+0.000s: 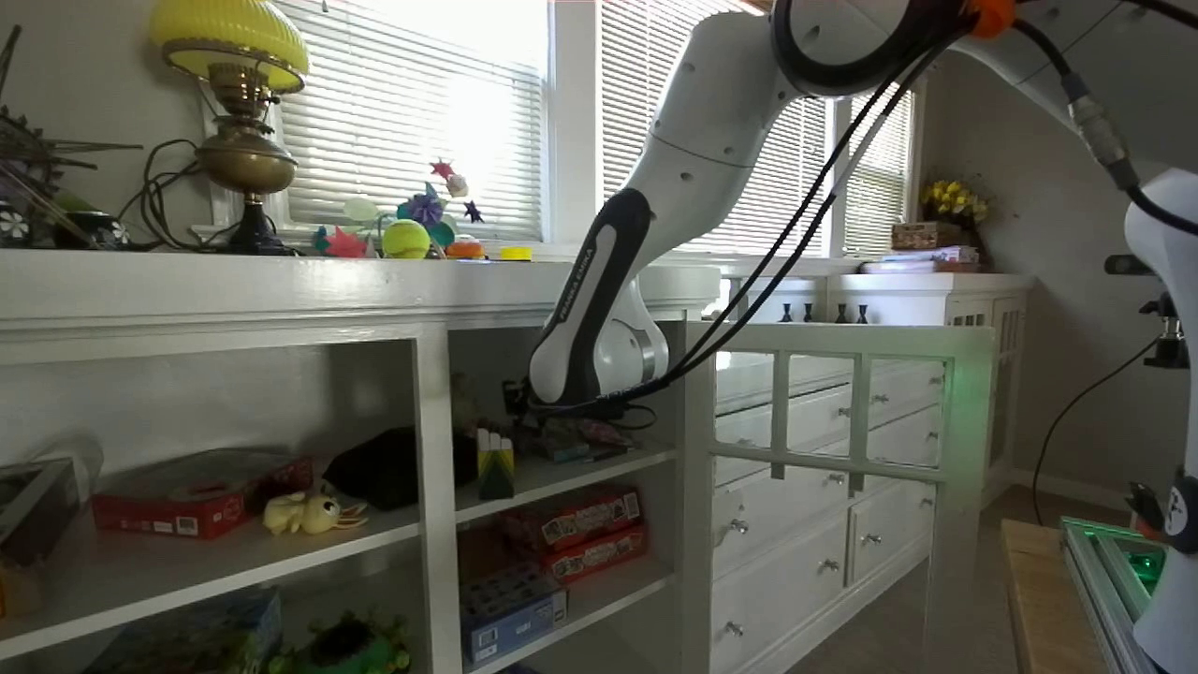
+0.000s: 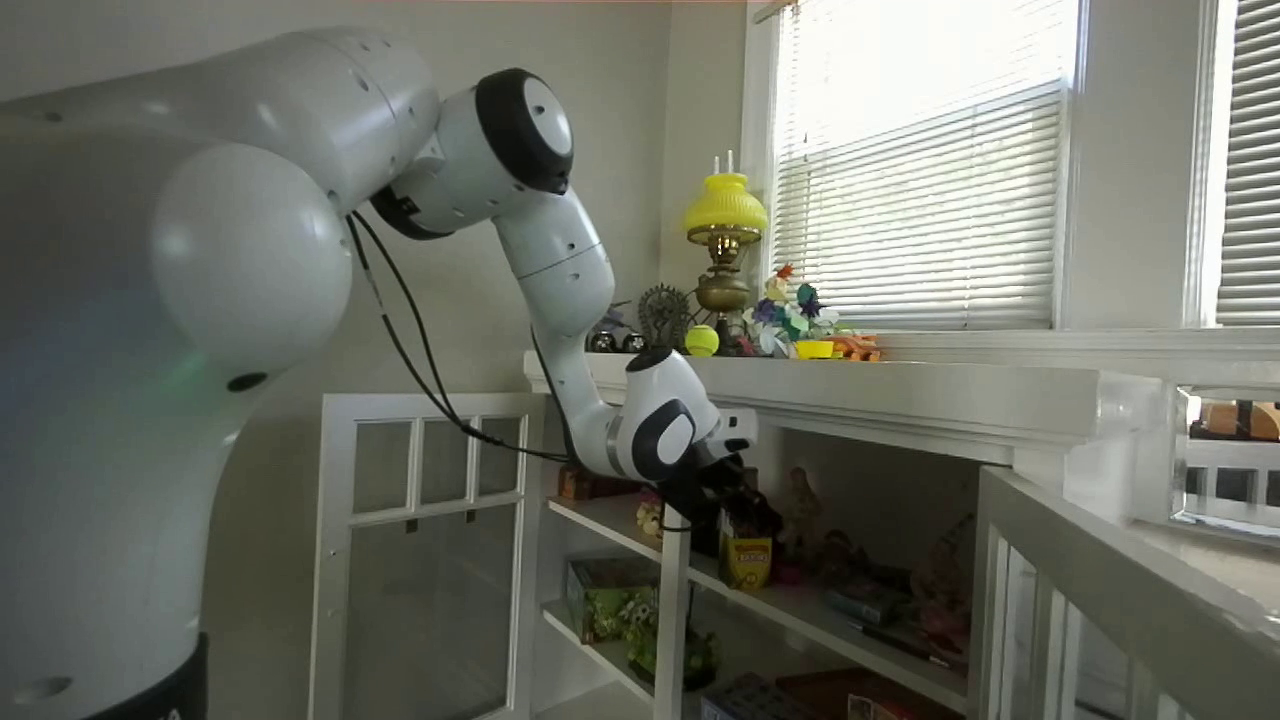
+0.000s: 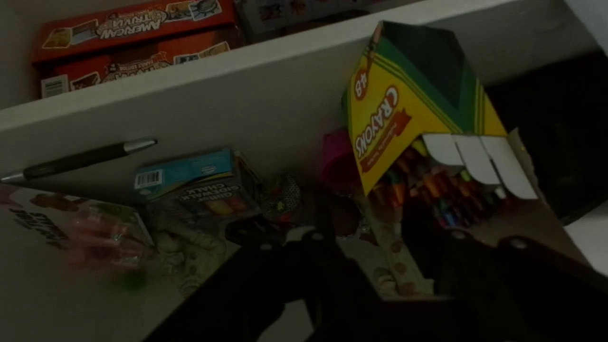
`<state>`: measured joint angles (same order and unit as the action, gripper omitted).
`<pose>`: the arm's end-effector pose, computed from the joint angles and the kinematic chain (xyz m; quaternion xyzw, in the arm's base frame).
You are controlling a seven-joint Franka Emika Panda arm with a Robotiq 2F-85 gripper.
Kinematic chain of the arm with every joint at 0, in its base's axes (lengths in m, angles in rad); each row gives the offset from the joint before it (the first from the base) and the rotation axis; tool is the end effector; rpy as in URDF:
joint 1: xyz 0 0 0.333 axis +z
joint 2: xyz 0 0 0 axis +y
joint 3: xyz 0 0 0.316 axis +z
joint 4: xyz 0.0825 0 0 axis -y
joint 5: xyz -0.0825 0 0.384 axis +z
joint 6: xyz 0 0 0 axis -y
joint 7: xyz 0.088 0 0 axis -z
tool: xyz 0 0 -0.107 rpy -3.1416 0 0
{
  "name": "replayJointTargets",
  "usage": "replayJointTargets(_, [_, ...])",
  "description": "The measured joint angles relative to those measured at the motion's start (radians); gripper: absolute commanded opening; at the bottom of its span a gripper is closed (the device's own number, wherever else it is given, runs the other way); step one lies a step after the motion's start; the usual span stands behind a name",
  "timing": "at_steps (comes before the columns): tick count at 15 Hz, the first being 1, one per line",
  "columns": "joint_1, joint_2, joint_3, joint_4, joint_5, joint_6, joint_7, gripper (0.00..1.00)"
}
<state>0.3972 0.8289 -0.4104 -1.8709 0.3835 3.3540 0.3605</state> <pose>0.6687 -0.0133 0.1869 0.8921 -0.2496 0.3759 0.0244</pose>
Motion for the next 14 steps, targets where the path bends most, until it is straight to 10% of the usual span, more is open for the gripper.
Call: replayJointTargets(14, [-0.084, 0.036, 0.096, 0.072, -0.002, -0.022, 0.0, 0.26])
